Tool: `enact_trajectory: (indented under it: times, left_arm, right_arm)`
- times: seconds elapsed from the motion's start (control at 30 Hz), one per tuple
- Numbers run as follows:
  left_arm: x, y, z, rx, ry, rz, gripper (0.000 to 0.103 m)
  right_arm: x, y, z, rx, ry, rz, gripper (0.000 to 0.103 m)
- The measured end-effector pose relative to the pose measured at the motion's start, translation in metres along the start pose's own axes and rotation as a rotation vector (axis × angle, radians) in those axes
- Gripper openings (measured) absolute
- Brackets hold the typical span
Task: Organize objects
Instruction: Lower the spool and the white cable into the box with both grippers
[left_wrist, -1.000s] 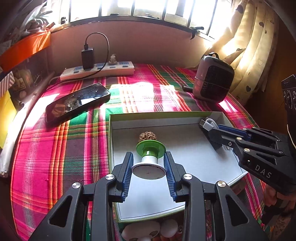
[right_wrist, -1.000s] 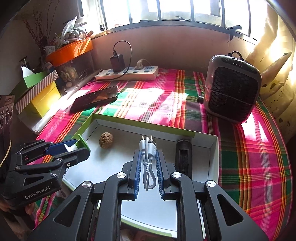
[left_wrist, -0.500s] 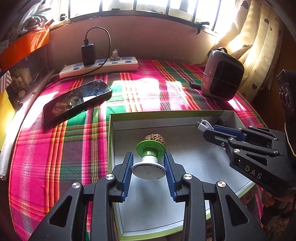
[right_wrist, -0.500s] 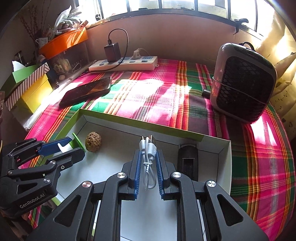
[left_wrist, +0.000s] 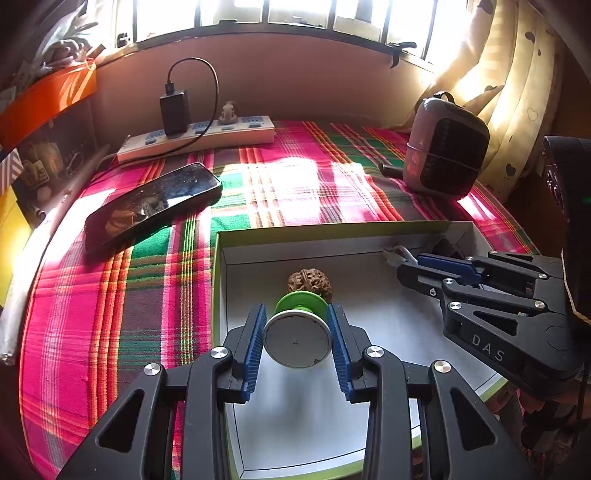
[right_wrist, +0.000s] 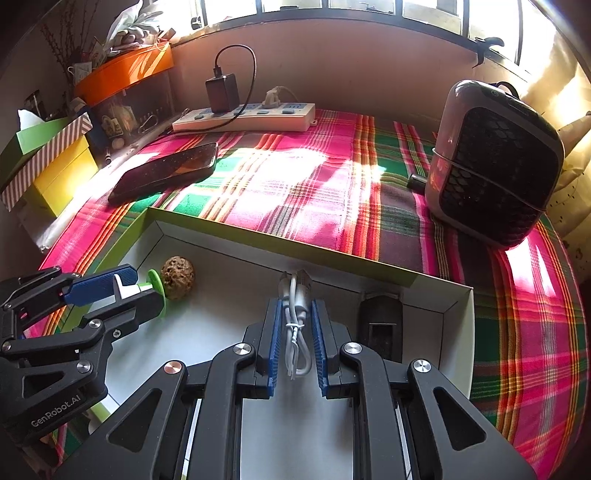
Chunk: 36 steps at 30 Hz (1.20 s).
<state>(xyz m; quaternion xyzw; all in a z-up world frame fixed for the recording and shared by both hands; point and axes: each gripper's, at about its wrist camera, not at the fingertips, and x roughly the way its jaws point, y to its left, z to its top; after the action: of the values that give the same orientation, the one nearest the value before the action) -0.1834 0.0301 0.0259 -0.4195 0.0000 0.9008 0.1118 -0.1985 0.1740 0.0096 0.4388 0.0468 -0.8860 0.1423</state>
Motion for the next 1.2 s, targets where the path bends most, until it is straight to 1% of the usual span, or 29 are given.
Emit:
enact_trajectory:
  times: [0.8,1.0,1.07,1.2]
  left_arm:
    - [0.0017,-0.0033,-0.0001,0.005,0.002,-0.005,0.032]
    - [0.0035,-0.0049,-0.0026,0.005,0.018,-0.016,0.032]
    - [0.0038,-0.0067,-0.0033,0.016,0.014,-0.004,0.032]
    - [0.0033,-0.0063,-0.0041,0.011,0.016,-0.009,0.032]
  right_arm:
    - [0.0024,-0.0003,-0.0027,0.026,0.011,0.000,0.017]
    - [0.0020,-0.0011,-0.0033,0.041,0.013,0.004,0.017]
    - [0.0019,-0.0015,-0.0033,0.046,0.012,0.003,0.017]
    - [0.0017,-0.0024,-0.0030,0.052,0.011,0.001,0.017]
